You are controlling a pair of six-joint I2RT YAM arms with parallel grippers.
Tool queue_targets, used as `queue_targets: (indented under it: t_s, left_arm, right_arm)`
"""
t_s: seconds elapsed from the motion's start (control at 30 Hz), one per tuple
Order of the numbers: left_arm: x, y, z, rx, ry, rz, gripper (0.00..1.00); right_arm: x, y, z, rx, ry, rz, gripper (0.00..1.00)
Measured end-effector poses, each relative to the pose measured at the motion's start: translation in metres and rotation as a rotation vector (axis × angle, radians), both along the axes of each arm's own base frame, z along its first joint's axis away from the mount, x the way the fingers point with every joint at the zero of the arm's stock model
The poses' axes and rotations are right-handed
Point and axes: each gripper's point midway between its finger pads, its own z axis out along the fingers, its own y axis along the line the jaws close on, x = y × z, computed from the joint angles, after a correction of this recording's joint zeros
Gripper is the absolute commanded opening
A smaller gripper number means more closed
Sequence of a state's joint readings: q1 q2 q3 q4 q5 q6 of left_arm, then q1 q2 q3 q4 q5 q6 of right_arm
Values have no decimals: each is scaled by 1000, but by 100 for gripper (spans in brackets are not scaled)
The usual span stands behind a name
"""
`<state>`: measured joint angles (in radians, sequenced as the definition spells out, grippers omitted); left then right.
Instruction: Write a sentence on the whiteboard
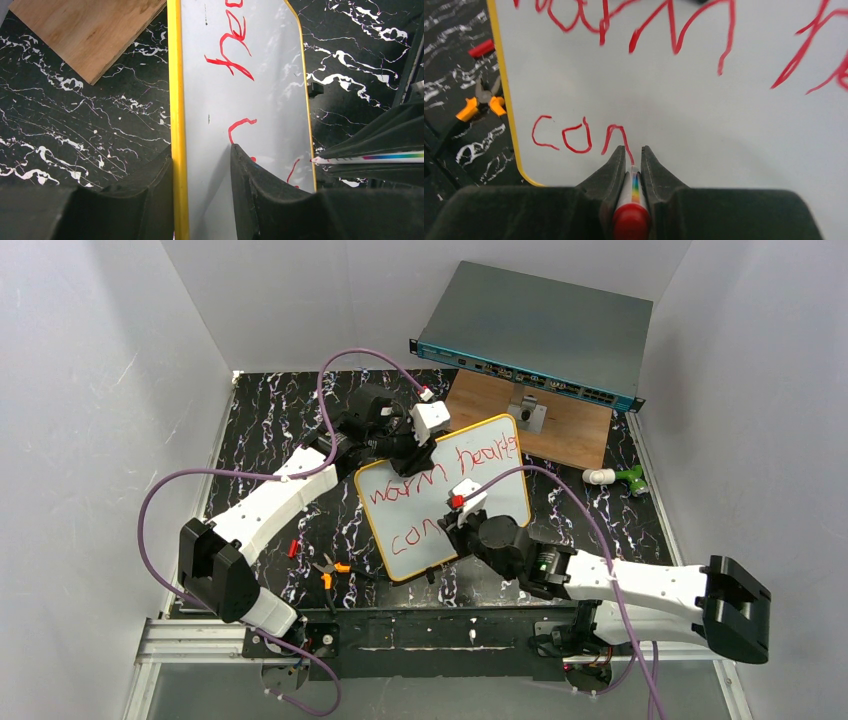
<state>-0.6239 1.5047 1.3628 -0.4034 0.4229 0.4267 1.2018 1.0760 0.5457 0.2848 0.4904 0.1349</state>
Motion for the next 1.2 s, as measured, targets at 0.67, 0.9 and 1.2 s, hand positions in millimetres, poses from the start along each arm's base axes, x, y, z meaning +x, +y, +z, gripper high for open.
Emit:
queue_targets:
  t_s: [0.67, 0.9, 1.2]
  left_arm:
    - [0, -1, 0, 0, -1, -1, 0]
    - [0, -1, 0, -1, -2, -1, 0]
    - [0, -1, 1, -1, -3, 0, 0]
  right_arm:
    - [33, -6, 22, -31, -96, -85, 1]
    - [38, -5, 22, -32, -92, -98, 1]
    - [35, -4, 19, -16, -66, -95, 1]
